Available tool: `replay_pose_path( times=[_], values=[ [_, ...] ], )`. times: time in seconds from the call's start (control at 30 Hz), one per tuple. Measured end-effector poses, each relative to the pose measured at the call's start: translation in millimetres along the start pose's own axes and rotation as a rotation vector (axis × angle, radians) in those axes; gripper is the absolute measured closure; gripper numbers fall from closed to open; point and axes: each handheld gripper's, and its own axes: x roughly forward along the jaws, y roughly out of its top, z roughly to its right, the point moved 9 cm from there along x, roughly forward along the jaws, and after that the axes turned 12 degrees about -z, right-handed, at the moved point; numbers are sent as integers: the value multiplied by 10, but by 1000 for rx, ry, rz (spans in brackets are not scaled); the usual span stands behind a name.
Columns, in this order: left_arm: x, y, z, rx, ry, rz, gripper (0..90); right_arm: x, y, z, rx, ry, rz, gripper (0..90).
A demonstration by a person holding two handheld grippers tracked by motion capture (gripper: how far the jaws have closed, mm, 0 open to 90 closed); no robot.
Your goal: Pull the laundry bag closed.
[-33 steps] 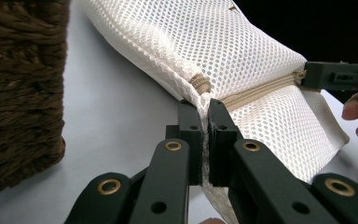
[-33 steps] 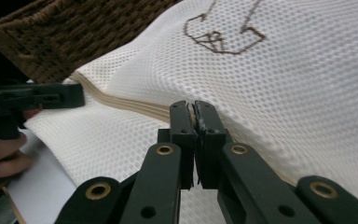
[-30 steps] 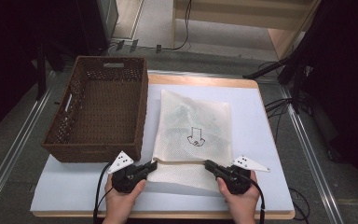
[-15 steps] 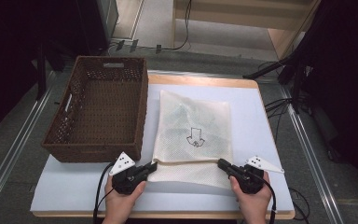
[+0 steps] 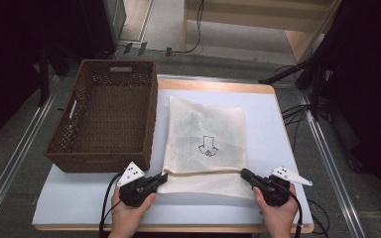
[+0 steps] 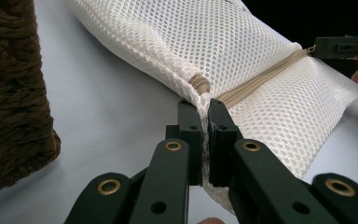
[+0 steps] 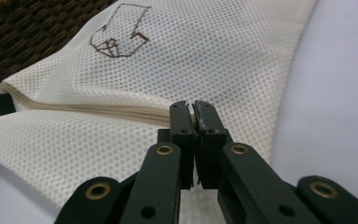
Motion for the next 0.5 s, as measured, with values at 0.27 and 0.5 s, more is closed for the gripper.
replay_pose_path(
  times=[0.27, 0.5],
  values=[
    [6, -2, 17, 10, -4, -2, 877, -88, -38, 140, 17, -18, 7, 887],
    [4, 5, 5, 3, -10, 1, 877, -115, -33, 212, 28, -21, 11, 887]
  ],
)
